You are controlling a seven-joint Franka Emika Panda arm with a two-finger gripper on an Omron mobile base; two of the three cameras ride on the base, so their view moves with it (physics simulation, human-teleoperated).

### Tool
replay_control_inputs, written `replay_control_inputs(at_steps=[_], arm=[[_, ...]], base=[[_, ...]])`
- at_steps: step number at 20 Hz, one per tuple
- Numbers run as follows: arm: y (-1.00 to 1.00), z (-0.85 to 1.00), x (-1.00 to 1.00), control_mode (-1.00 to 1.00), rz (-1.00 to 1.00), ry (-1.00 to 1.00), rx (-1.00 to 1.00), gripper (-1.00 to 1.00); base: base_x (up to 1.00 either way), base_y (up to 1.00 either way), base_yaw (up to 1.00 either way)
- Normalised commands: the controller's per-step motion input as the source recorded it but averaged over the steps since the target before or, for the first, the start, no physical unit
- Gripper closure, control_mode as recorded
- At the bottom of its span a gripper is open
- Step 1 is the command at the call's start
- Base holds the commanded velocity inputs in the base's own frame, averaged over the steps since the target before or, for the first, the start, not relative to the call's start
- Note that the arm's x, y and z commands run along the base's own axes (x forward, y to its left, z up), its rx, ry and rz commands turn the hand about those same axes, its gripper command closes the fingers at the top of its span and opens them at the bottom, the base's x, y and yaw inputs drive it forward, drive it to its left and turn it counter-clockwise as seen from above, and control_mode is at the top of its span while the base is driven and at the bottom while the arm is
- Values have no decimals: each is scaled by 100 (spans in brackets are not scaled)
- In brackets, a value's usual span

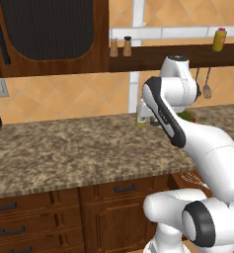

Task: Pick the whisk from the drawer and place it on the counter.

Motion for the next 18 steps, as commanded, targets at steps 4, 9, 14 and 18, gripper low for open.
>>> replay_control_inputs(at_steps=[4,9,14,18], arm=[[-26,0,-26,-100,-3,-3,7,-100],[-88,0,-96,-100,-28,-2,14,-100],[-94,-4,-86,-100,-36,0,10,-100],[-77,-7,-70,-100,-37,4,1,-100]], base=[[0,0,0],[0,0,0],[0,0,0],[0,0,0]])
